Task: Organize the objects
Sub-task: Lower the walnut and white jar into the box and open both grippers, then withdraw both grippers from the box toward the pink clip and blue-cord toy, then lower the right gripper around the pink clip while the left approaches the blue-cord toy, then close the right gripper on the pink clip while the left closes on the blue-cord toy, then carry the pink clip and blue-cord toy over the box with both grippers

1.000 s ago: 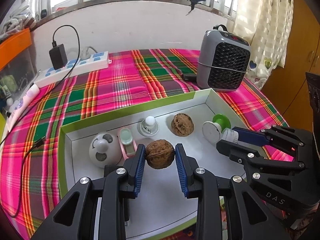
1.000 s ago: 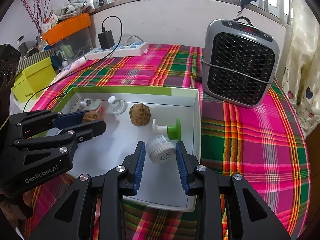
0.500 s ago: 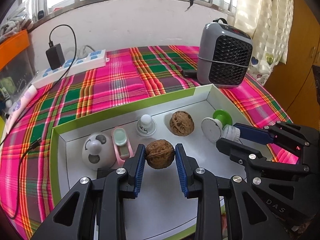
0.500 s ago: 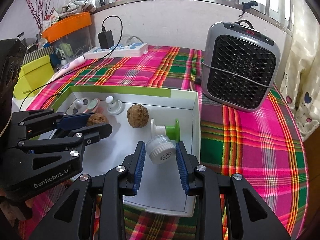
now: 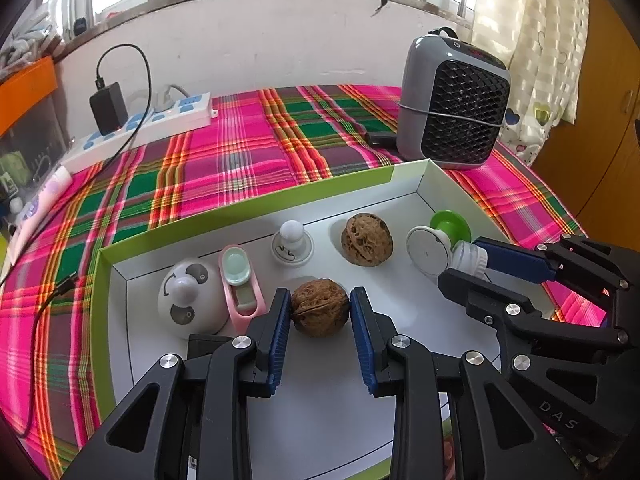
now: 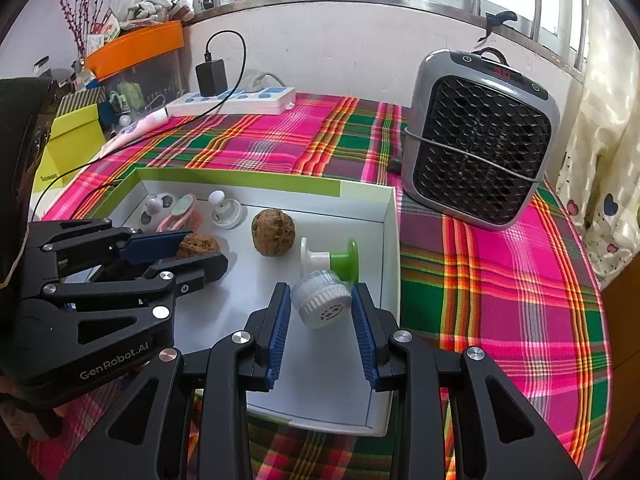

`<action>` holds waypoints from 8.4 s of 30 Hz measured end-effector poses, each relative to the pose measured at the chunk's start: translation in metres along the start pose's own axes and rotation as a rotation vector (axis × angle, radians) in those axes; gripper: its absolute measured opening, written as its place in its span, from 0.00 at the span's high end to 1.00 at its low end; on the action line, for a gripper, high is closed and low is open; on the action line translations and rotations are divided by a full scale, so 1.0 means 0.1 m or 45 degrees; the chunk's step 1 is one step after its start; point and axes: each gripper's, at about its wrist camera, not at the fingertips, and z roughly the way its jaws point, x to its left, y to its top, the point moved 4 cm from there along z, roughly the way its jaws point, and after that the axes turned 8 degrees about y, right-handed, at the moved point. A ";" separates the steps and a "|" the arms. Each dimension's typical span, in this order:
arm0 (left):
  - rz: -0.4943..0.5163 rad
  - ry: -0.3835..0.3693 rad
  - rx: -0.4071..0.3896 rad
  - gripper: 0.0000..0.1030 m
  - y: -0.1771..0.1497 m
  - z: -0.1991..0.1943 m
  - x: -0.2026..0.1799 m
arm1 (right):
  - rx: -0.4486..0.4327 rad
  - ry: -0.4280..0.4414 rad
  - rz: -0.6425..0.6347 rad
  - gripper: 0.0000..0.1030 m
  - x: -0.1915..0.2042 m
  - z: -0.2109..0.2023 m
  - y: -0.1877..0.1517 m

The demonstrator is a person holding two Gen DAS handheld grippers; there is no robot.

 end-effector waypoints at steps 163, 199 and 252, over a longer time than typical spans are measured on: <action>-0.194 0.018 -0.078 0.63 -1.07 -1.00 0.33 | 0.021 0.216 0.238 0.57 0.67 -0.35 -0.58; -0.058 -0.063 -0.020 0.63 -0.81 -0.79 -0.11 | -0.029 0.177 0.196 0.92 0.38 -0.59 -0.65; -0.149 -0.049 -0.002 0.88 -0.89 -0.70 0.09 | 0.068 0.159 0.027 0.73 0.65 -0.31 -0.58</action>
